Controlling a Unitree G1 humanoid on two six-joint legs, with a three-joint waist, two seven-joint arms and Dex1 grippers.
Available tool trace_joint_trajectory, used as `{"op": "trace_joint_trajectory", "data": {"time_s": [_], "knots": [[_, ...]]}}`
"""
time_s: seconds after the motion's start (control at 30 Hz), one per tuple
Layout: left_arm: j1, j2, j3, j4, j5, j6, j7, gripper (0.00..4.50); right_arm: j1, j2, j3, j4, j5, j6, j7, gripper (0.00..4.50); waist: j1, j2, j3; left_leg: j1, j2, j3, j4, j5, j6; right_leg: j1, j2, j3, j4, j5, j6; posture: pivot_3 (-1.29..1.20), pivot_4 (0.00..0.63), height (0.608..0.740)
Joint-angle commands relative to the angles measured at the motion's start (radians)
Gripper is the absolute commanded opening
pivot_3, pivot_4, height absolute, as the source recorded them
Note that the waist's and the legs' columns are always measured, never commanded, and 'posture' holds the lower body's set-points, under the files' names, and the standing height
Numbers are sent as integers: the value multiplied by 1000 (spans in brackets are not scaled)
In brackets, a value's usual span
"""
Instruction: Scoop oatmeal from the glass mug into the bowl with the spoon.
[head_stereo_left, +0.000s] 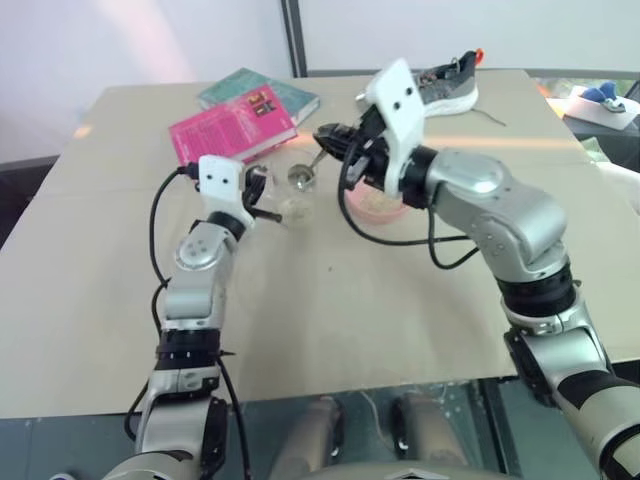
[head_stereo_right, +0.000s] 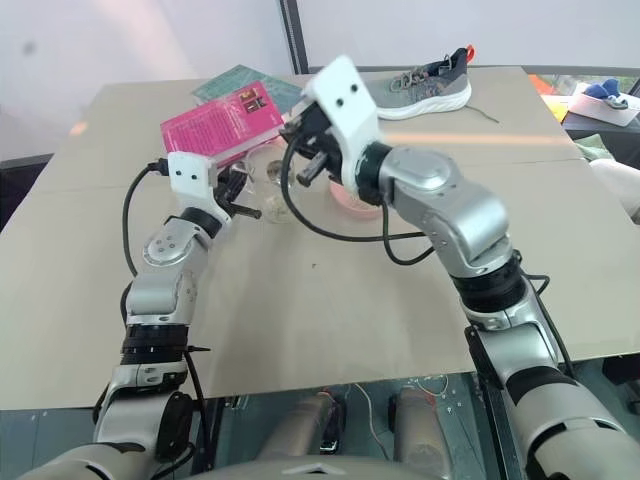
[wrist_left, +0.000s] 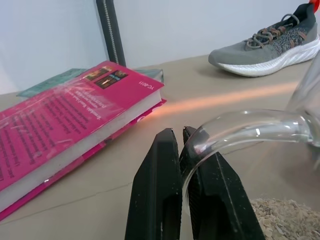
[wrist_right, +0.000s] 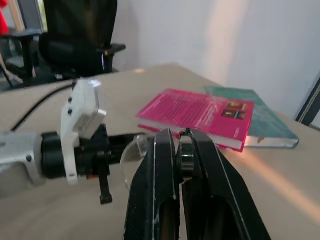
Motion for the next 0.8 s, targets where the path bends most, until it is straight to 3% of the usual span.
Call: {"op": "trace_joint_trajectory", "data": {"time_s": [0.03,0.33,0.67,0.8], "knots": [[-13,-6,6,-69,12,-51,29,24,-3,25,23,22,-52,-33,27,0,1,0,0,0,0,0,0,0,0,0,0,0,0,0,0,0,150,740],[5,-28,-14,-91,49,-82,54,24,19,117,-24,74,-33,13,57,0,0,0,0,0,0,0,0,0,0,0,0,0,0,0,0,0,150,740],[-2,-32,-29,-69,70,-133,54,24,17,148,-59,67,-29,67,75,0,0,0,0,0,0,-1,0,0,0,0,0,-1,0,0,0,0,150,740],[-5,-28,-33,-55,77,-149,53,24,5,114,-14,89,-112,18,75,0,0,0,0,0,0,-1,0,0,0,0,0,-1,0,0,0,0,150,740]]}}
